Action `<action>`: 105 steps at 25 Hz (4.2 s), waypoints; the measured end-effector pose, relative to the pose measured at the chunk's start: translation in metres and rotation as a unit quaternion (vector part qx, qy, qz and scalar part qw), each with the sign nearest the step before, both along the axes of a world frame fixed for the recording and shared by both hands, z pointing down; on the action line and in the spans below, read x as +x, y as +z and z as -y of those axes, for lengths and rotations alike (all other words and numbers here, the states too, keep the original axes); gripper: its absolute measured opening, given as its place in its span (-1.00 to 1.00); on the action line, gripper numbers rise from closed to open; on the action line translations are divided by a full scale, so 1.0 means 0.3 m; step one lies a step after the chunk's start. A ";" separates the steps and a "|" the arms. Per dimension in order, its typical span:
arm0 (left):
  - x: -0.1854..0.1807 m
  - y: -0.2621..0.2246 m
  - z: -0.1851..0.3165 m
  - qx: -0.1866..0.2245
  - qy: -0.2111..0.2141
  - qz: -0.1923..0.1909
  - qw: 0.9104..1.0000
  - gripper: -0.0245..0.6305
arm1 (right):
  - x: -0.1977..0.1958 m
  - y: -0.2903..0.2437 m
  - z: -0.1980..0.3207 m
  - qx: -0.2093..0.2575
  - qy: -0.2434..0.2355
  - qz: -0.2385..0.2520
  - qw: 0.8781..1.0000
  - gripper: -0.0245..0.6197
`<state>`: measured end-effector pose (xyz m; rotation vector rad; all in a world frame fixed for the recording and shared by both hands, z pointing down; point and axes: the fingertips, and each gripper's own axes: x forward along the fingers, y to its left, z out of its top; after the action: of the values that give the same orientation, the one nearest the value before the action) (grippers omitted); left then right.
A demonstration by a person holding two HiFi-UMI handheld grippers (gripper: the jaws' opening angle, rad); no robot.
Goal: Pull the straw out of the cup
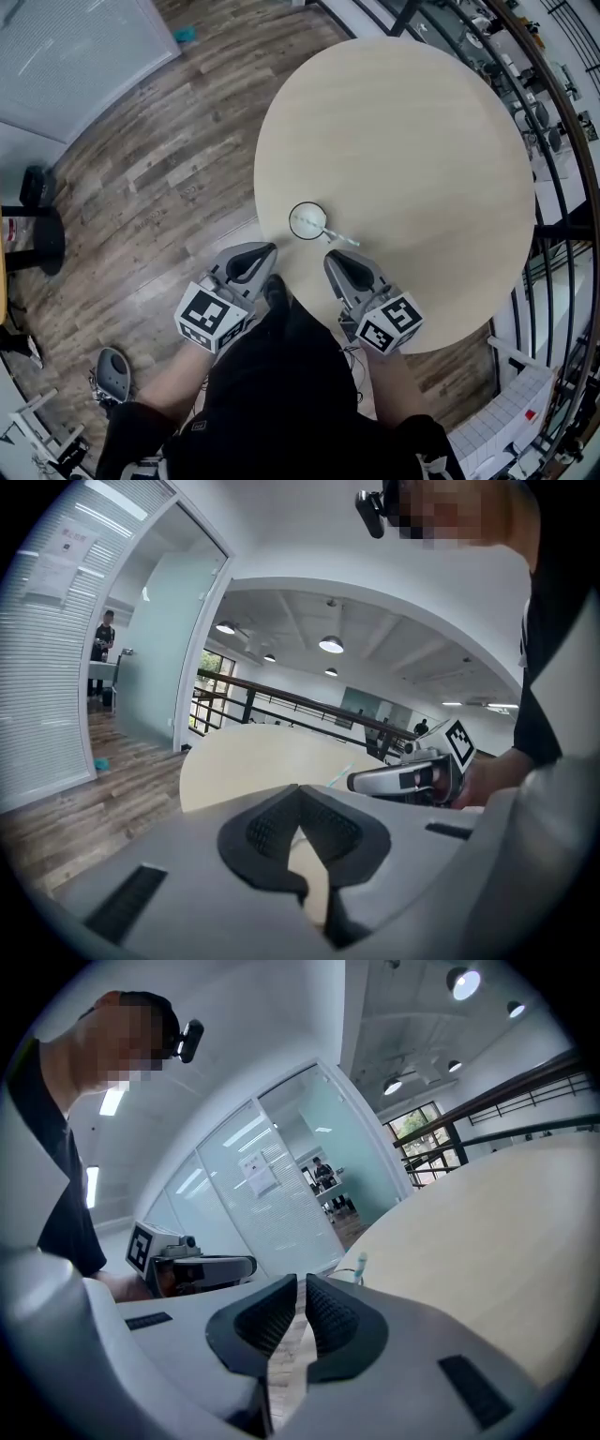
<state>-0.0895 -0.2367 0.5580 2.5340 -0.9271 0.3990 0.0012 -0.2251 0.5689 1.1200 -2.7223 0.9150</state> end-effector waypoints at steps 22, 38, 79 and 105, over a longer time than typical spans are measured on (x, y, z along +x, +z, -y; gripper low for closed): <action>0.052 0.109 0.106 -0.023 -0.003 -0.001 1.000 -0.91 | 0.046 0.169 0.102 -0.009 0.021 -0.020 1.000 -0.30; 0.043 0.095 0.116 -0.025 -0.004 0.011 1.000 -0.91 | 0.017 0.173 0.137 0.035 -0.016 -0.062 0.997 -0.56; -0.058 0.069 -0.033 -0.033 -0.028 0.024 0.999 -0.91 | -0.003 0.186 0.145 0.045 0.033 -0.083 0.995 -0.80; -0.110 -0.197 -0.140 0.046 -0.027 -0.014 0.998 -0.91 | 0.009 -0.237 -0.048 0.082 0.037 -0.101 0.991 -0.80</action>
<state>-0.1226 -0.1949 0.4988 2.5845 -1.0234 0.3104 0.0038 -0.2107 0.4977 1.2730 -2.6441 0.5562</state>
